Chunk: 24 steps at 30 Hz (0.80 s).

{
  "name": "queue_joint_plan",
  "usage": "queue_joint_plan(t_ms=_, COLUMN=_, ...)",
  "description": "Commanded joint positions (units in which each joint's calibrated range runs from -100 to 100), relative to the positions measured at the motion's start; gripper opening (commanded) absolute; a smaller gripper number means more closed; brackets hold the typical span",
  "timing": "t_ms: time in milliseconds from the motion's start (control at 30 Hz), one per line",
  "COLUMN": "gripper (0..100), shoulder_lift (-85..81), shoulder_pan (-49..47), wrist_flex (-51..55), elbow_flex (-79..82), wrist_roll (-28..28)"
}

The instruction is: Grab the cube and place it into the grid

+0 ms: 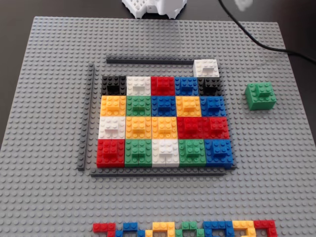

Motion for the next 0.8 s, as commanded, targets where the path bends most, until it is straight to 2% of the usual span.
queue_joint_plan(t_ms=0, gripper=0, shoulder_lift=9.0, shoulder_pan=-2.3, wrist_flex=-0.4, elbow_flex=-13.2, wrist_roll=-0.9)
queue_joint_plan(t_ms=333, gripper=1, shoulder_lift=29.4, shoulder_pan=-2.9, wrist_flex=-1.0, elbow_flex=-23.1, wrist_roll=-0.8)
queue_joint_plan(t_ms=567, gripper=4, shoulder_lift=37.1, shoulder_pan=-2.6, wrist_flex=-1.4, elbow_flex=-25.0, wrist_roll=-0.4)
queue_joint_plan(t_ms=633, gripper=8, shoulder_lift=39.0, shoulder_pan=-2.6, wrist_flex=-1.3, elbow_flex=-25.8, wrist_roll=-0.3)
queue_joint_plan(t_ms=767, gripper=23, shoulder_lift=43.2, shoulder_pan=-2.4, wrist_flex=-0.7, elbow_flex=-28.3, wrist_roll=0.1)
